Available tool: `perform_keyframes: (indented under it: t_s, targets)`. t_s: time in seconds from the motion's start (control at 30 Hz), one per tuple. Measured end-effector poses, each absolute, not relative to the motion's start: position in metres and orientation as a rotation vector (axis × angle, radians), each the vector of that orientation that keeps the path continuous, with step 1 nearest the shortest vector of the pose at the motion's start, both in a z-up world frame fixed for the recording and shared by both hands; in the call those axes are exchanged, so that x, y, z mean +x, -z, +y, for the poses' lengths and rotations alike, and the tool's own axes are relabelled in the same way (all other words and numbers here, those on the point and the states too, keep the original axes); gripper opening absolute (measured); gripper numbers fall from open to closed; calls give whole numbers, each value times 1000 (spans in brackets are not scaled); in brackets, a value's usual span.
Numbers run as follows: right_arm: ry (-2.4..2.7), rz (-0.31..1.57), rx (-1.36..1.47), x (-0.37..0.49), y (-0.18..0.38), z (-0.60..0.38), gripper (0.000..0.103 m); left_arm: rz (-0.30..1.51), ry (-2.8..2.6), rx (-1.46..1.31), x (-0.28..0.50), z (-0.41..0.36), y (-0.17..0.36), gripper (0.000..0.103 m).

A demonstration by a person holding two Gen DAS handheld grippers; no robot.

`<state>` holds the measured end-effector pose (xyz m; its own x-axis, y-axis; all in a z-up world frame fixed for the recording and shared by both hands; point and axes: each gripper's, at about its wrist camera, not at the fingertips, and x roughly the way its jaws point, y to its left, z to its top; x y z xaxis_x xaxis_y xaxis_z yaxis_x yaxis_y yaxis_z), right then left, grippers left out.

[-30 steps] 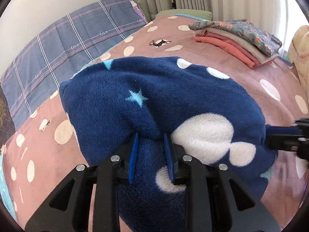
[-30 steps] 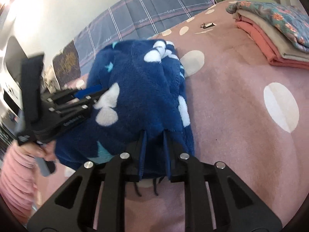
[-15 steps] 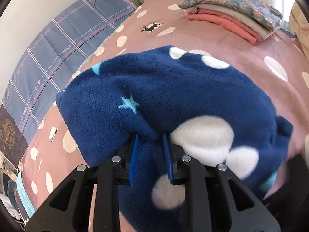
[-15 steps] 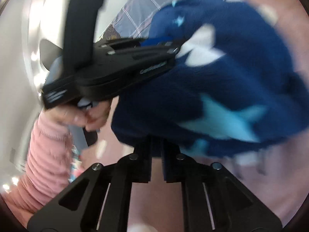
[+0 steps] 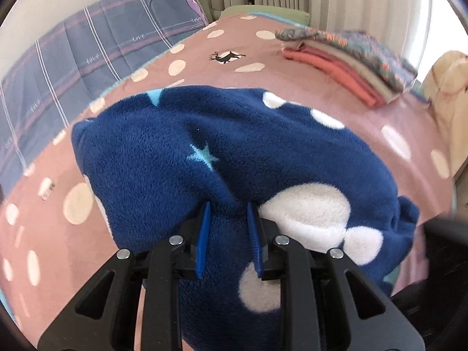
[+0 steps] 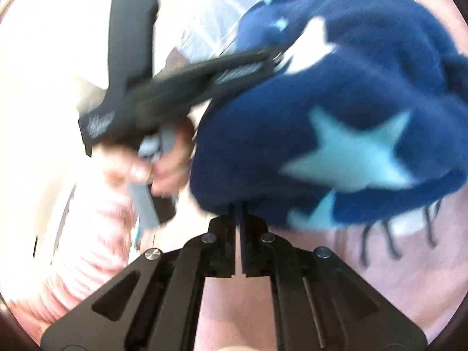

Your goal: Fold small clothes

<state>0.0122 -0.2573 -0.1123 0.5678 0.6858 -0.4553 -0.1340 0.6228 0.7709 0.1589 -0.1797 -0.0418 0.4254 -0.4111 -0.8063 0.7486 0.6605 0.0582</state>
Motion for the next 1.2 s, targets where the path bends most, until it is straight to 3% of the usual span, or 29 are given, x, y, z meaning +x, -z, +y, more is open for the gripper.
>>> perform_keyframes:
  t_s: [0.2,0.33,0.5,0.73,0.9,0.93,1.03,1.1,1.2]
  targets:
    - [-539,878,895,40,149,-231,4,971,826,233,185,-163,47,24]
    - [-572,896,902,34,146,-243,4,936,810,286,177,-173,48,24]
    - [-557,788,1010,29,141,-256,4,951,784,315,178,-176,47,24]
    - [-635,916,900,22,149,-257,3,909,781,307,174,-172,49,25]
    - [-454,726,643,-23,92,-304,4,882,758,313,170,-172,47,26]
    - [-434,693,629,-26,84,-311,7,874,740,317,167,-172,45,26]
    - [-358,665,617,-15,77,-332,29,834,709,311,144,-168,24,34]
    - [-295,767,638,-4,105,-339,5,788,755,286,120,-156,8,38]
    - [-325,799,860,-9,136,-366,0,760,816,278,92,-141,3,38]
